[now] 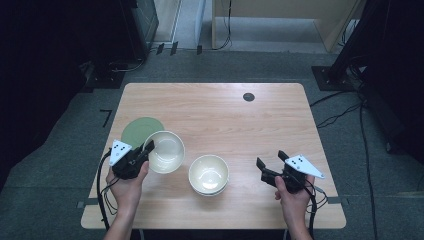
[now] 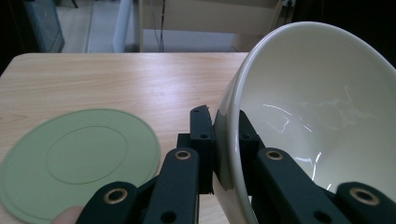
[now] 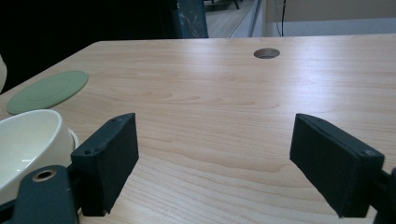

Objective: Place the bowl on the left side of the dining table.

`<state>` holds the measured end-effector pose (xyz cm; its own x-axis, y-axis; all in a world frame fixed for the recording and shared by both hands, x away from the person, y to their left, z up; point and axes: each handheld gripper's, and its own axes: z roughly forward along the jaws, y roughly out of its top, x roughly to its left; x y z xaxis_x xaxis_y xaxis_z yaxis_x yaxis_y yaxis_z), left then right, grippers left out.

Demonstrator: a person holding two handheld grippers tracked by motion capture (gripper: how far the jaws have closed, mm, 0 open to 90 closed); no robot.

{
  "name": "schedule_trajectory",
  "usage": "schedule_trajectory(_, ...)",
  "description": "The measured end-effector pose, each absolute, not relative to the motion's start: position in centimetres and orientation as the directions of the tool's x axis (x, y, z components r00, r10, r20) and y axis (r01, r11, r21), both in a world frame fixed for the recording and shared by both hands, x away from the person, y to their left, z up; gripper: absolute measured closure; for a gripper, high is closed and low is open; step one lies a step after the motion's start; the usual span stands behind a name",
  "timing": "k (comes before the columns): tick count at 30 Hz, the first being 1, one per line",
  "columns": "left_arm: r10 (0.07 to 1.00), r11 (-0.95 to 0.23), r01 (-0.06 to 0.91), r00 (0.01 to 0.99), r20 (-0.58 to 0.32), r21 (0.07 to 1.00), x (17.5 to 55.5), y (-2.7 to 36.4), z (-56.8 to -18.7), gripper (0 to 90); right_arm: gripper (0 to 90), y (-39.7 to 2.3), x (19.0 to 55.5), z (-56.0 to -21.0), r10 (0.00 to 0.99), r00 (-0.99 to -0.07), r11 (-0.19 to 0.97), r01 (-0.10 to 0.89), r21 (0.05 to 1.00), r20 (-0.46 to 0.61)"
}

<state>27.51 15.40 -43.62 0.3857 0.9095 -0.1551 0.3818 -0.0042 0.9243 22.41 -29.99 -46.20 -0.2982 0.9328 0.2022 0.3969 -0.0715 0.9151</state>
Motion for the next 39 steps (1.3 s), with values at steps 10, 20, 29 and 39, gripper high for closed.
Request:
schedule_trajectory(10,0.923,0.010,0.407,0.347,-0.165,0.913,28.1,16.8,-44.5,83.3,15.4,-30.8,22.5,-46.3,0.938,-0.281,-0.081,0.392,0.916,0.203)
schedule_trajectory(20,0.940,0.038,0.425,0.292,-0.177,0.904,29.1,18.6,-45.1,83.3,15.4,-32.8,22.9,-47.0,0.959,-0.227,-0.068,0.401,0.914,0.171)
schedule_trajectory(29,0.948,0.069,0.432,0.252,-0.194,0.899,29.4,19.8,-45.2,83.3,15.5,-34.5,23.1,-47.3,0.968,-0.175,-0.091,0.416,0.905,0.178)
schedule_trajectory(39,0.956,0.076,0.442,0.222,-0.191,0.894,29.4,20.6,-45.5,83.3,15.5,-36.7,22.5,-48.5,0.979,-0.168,-0.019,0.470,0.882,0.111)
